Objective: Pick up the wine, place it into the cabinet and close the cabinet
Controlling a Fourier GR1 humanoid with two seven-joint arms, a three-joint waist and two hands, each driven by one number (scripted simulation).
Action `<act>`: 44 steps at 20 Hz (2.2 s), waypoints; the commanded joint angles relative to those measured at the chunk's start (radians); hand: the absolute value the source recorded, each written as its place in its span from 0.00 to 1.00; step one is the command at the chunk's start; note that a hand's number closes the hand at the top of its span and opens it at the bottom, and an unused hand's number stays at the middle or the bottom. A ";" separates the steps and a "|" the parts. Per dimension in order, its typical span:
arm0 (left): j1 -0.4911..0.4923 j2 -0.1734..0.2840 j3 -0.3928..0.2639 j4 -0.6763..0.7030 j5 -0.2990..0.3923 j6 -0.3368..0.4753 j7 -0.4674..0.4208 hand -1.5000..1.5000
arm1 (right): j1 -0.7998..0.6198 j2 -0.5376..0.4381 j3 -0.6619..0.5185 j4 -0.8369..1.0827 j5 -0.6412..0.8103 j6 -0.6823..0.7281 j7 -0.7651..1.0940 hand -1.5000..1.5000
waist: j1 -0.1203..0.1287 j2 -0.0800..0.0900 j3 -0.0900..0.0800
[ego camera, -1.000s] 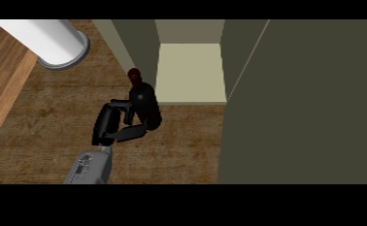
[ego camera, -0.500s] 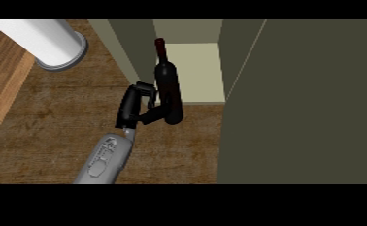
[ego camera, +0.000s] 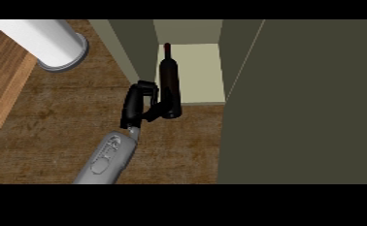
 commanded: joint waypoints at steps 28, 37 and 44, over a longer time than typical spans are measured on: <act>-0.309 -0.031 -0.025 0.354 -0.026 0.226 0.127 1.00 | 0.015 -0.002 0.010 -0.099 -0.133 0.027 0.037 0.00 | -0.069 0.029 -0.008; -0.475 -0.039 0.140 0.602 0.106 0.233 -0.068 1.00 | -0.009 -0.016 -0.011 -0.040 -0.124 0.052 0.007 0.00 | -0.080 0.040 -0.009; -0.621 -0.039 0.052 0.792 -0.042 0.292 -0.080 1.00 | -0.002 -0.005 0.011 -0.064 -0.130 0.051 0.005 0.00 | -0.091 0.039 -0.007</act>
